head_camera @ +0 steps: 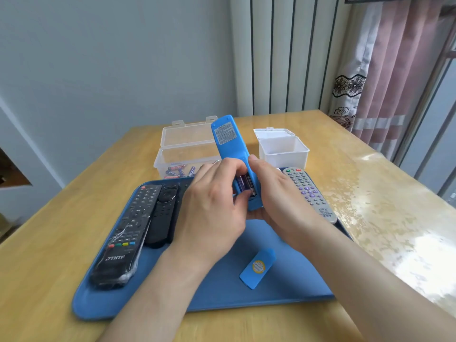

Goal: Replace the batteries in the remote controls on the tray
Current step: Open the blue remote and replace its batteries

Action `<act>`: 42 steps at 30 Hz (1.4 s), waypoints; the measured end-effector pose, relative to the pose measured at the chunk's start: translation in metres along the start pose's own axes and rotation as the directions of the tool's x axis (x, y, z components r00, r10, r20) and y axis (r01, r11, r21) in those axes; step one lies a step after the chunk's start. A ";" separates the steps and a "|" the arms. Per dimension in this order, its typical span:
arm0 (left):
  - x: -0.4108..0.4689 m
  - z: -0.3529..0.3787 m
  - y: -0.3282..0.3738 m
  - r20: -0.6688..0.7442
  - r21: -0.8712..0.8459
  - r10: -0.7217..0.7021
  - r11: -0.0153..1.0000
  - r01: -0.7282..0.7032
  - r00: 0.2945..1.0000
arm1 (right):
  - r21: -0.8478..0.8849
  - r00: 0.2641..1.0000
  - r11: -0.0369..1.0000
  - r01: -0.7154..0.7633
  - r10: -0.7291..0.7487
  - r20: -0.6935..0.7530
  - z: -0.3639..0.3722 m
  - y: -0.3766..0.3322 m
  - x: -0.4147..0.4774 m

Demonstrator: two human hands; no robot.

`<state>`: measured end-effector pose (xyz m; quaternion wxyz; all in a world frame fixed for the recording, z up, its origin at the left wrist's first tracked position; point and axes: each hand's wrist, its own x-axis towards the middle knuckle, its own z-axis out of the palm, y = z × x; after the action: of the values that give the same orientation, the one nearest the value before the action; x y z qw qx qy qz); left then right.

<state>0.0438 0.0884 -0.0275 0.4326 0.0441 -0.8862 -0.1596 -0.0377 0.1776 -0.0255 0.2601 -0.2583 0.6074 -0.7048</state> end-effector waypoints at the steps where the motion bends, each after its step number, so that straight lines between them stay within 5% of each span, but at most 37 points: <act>1: 0.000 0.000 0.001 -0.007 0.001 -0.003 1.000 0.003 1.000 | -0.007 1.000 1.000 0.007 -0.007 -0.001 0.000 0.001 0.000; 10: 0.001 0.001 0.007 0.003 0.141 0.020 0.990 -0.020 1.000 | 0.078 1.000 0.997 0.017 -0.016 -0.014 0.001 0.005 0.001; 42: 0.008 0.000 -0.016 0.010 -0.115 -0.110 0.987 0.110 0.994 | -0.051 0.999 0.998 -0.035 0.037 0.033 0.012 0.003 -0.008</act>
<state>0.0382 0.0716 -0.0262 0.4233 0.0677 -0.8726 -0.2342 -0.0233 0.1742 -0.0269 0.2764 -0.2657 0.6250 -0.6800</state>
